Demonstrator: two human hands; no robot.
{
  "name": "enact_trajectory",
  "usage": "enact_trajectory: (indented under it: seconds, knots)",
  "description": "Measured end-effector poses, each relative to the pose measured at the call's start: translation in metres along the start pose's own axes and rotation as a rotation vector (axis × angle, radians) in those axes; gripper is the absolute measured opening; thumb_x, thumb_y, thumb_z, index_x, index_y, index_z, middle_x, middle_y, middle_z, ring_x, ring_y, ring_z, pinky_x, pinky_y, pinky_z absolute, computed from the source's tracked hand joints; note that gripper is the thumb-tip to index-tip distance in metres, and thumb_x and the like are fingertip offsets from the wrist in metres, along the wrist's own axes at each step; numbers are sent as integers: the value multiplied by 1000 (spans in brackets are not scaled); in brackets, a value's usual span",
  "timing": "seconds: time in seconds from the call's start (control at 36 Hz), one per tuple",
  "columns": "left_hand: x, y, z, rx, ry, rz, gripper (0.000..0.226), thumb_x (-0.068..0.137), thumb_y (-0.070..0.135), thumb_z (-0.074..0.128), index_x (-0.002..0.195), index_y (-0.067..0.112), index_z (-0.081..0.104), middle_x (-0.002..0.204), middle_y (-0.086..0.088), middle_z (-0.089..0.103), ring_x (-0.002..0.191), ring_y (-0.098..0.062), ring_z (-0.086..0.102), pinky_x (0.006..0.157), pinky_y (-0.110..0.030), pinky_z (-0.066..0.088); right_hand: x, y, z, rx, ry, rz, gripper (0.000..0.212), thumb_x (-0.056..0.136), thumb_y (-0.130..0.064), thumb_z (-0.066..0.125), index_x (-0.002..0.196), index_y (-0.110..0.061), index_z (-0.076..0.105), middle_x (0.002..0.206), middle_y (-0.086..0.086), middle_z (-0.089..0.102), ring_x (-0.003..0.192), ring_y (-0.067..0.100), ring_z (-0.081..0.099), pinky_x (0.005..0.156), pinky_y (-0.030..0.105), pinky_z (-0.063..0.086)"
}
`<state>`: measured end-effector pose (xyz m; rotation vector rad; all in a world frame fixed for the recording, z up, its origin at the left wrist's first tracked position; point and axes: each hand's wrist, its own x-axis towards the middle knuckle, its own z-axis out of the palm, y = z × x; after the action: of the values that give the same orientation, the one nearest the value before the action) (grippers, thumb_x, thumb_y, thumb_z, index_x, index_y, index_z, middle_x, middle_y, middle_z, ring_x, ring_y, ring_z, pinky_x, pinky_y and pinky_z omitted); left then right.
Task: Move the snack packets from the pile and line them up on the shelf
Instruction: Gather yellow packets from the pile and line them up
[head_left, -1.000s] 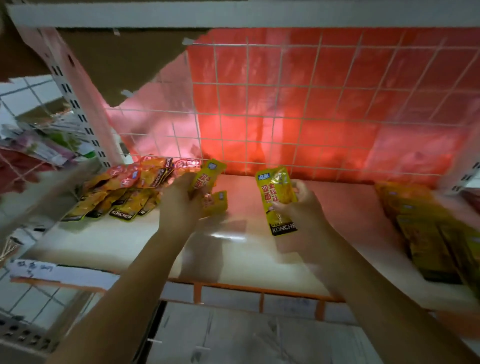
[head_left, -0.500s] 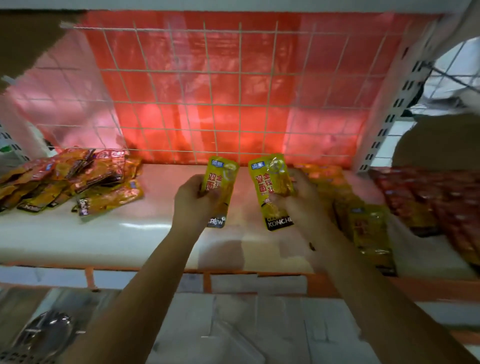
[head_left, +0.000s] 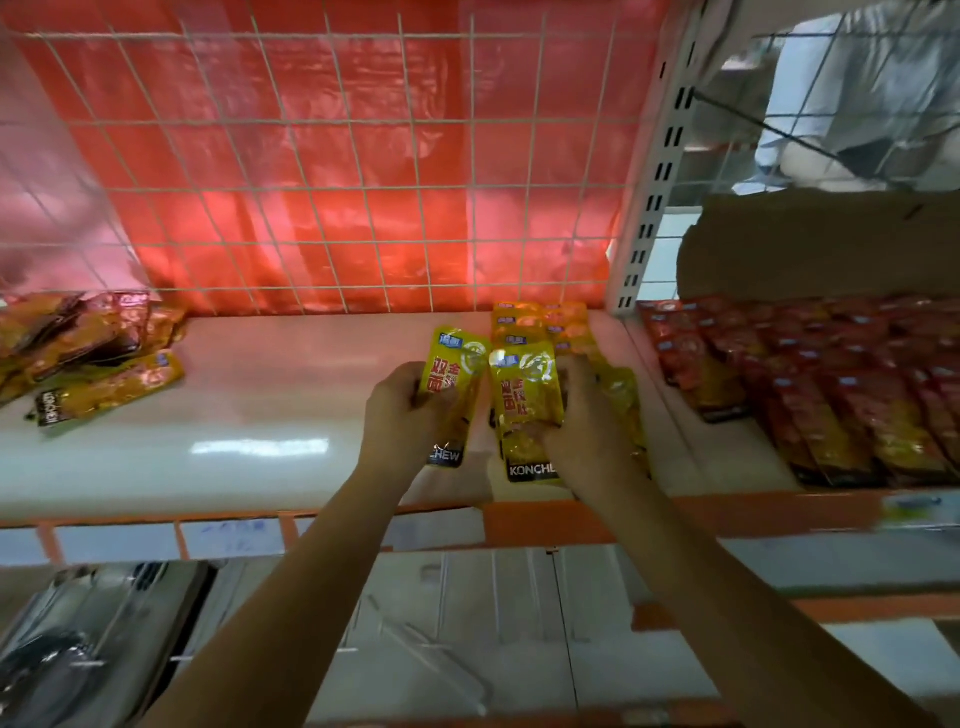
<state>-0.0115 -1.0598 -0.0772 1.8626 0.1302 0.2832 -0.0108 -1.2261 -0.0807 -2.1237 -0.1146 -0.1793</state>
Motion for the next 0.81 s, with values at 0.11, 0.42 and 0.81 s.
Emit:
enact_trajectory:
  seconds: [0.11, 0.42, 0.81]
  knots:
    - [2, -5, 1, 31, 35, -3, 20, 83, 1, 62, 85, 20, 61, 81, -9, 65, 75, -29, 59, 73, -47, 51, -11, 0, 1, -219, -92, -16, 91, 83, -2, 66, 150, -24, 9, 128, 7, 51, 108, 23, 56, 78, 28, 43]
    - [-3, -1, 1, 41, 71, -15, 14, 83, 2, 63, 87, 16, 62, 81, -10, 67, 80, -36, 62, 75, -48, 51, -15, 9, 11, -867, -9, -175, 66, 79, -25, 69, 137, -7, 42, 121, 14, 49, 112, 34, 44, 91, 41, 41]
    - [-8, 3, 3, -77, 48, -105, 12, 84, 1, 62, 93, 9, 64, 90, -17, 68, 86, -39, 65, 80, -52, 54, -1, -12, 8, -955, -155, -149, 31, 90, -26, 51, 114, -8, 58, 128, 12, 36, 122, 33, 29, 97, 39, 32]
